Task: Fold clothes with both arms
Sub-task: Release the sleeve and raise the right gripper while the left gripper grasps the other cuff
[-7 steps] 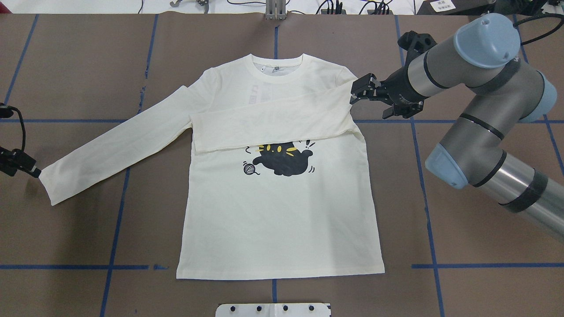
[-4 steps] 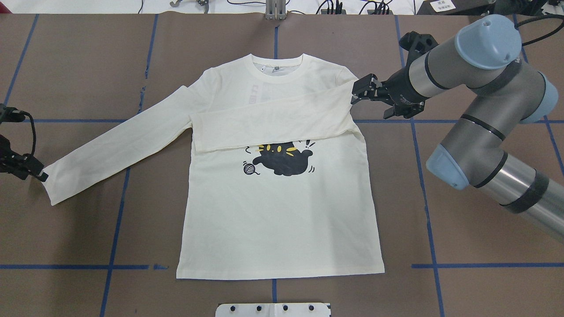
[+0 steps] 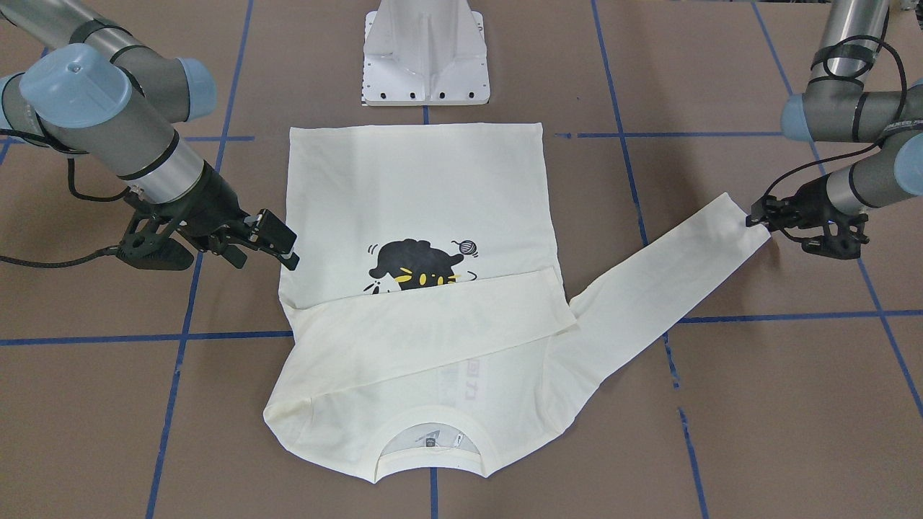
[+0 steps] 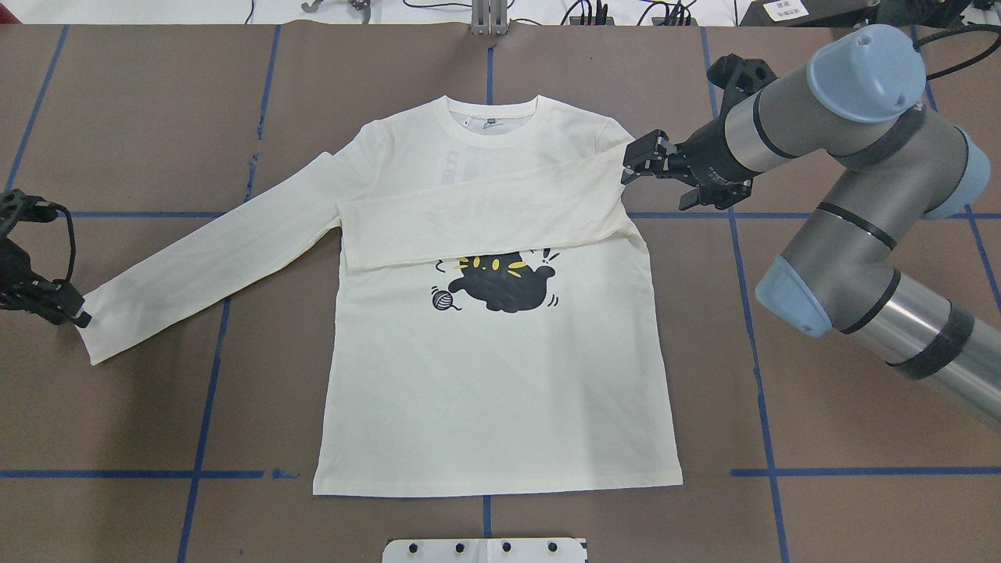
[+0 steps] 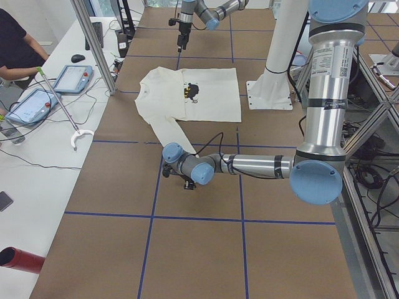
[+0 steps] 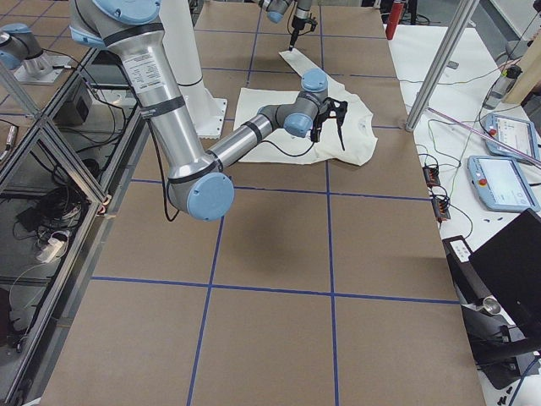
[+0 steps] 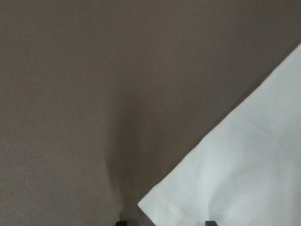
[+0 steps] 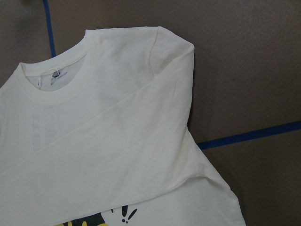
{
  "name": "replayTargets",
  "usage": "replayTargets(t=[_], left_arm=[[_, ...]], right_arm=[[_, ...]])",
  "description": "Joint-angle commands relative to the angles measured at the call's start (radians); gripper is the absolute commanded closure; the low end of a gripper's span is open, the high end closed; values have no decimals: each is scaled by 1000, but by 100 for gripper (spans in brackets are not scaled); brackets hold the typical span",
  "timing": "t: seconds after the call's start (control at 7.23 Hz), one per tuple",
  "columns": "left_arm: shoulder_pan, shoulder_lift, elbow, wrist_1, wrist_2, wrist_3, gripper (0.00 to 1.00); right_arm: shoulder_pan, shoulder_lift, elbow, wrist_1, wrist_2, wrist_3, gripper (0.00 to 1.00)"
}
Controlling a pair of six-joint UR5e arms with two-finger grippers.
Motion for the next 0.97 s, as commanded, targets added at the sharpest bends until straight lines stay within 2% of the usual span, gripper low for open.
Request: replayTargets(t=[0.0, 0.41, 0.55, 0.69, 0.83], left_arm=[[3, -10, 2, 2, 0, 3, 100], [-4, -19, -48, 5, -12, -3, 100], [-8, -10, -153, 44, -12, -8, 100], [-6, -27, -267, 187, -50, -33, 100], [-6, -118, -345, 275, -87, -176, 100]], right_arm=[[1, -3, 15, -1, -1, 2, 0], [1, -6, 18, -1, -1, 2, 0], [1, -12, 26, -1, -1, 2, 0], [3, -20, 30, -1, 0, 0, 0], [3, -29, 36, 0, 0, 0, 0]])
